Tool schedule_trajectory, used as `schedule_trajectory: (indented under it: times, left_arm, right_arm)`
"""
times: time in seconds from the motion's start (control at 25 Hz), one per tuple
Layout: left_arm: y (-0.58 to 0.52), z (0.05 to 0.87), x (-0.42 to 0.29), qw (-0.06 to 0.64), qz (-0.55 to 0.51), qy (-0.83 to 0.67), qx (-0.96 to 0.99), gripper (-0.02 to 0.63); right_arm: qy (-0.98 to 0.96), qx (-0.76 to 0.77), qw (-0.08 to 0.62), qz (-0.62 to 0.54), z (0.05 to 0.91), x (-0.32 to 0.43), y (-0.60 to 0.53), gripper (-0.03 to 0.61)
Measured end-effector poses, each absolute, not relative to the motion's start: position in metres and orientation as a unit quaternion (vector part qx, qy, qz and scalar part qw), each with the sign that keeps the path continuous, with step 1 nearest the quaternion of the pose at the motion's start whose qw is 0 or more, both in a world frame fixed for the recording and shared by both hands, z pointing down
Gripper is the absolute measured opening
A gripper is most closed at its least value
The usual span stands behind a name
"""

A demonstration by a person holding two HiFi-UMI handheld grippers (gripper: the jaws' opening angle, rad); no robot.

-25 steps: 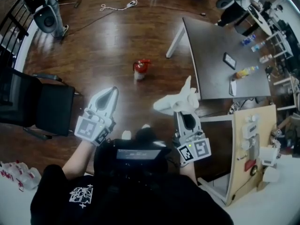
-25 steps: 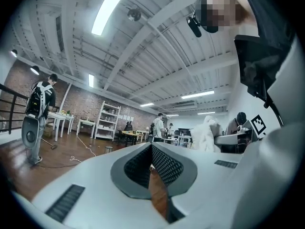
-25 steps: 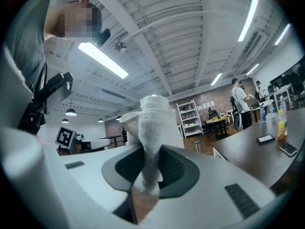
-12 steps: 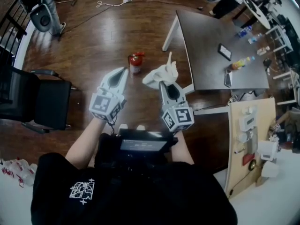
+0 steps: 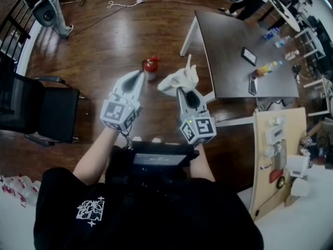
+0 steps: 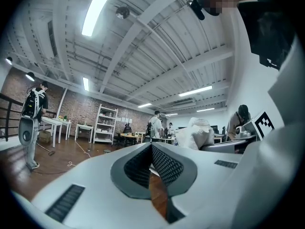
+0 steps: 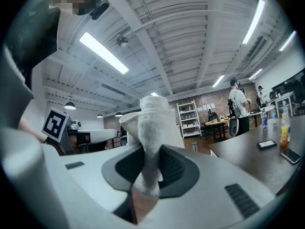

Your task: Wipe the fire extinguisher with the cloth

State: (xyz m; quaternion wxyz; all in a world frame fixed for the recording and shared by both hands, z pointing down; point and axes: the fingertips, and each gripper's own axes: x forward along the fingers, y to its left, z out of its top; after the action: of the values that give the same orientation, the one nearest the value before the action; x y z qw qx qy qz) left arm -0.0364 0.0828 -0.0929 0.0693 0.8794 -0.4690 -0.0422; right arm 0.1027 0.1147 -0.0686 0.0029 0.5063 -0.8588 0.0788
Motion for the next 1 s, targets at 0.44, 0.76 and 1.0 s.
schedule_trajectory:
  times: [0.44, 0.76, 1.0]
  left_arm:
    - [0.088, -0.094, -0.037, 0.067, -0.045, -0.467, 0.881, 0.003]
    - [0.091, -0.098, -0.036, 0.063, -0.049, -0.468, 0.880, 0.003]
    - [0.092, -0.102, -0.038, 0.062, -0.052, -0.470, 0.879, 0.003]
  right_arm:
    - [-0.861, 0.503, 0.015, 0.070, -0.068, 0.099, 0.117, 0.092]
    - [-0.860, 0.504, 0.017, 0.077, -0.067, 0.100, 0.118, 0.092]
    - [-0.864, 0.498, 0.018, 0.076, -0.065, 0.095, 0.118, 0.092]
